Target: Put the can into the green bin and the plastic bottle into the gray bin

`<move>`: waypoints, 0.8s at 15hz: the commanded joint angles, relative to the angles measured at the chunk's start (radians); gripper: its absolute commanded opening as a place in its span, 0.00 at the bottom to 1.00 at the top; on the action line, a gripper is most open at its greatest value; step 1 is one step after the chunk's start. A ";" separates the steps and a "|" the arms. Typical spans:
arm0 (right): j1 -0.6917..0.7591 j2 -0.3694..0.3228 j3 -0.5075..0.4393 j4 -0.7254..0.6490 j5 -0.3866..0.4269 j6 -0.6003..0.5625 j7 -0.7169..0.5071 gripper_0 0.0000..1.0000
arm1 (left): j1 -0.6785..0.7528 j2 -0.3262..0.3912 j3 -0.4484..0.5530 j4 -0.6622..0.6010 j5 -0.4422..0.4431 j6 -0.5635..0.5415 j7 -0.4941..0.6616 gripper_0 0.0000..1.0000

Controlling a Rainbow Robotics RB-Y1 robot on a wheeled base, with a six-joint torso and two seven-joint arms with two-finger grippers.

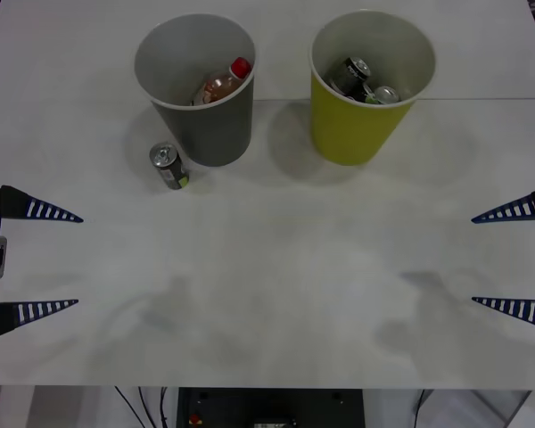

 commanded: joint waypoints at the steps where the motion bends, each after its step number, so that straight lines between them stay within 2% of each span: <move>1: 0.000 0.000 0.000 0.000 0.000 0.000 0.000 1.00 | 0.000 0.000 0.000 0.000 0.000 0.000 0.000 1.00; 7: 0.000 0.000 0.000 0.000 0.000 0.000 0.000 1.00 | 0.043 -0.007 0.005 0.021 0.019 -0.007 0.012 1.00; 12: 0.000 0.000 0.000 0.000 0.000 0.000 0.000 1.00 | 0.077 -0.067 0.005 0.021 0.054 0.073 0.049 1.00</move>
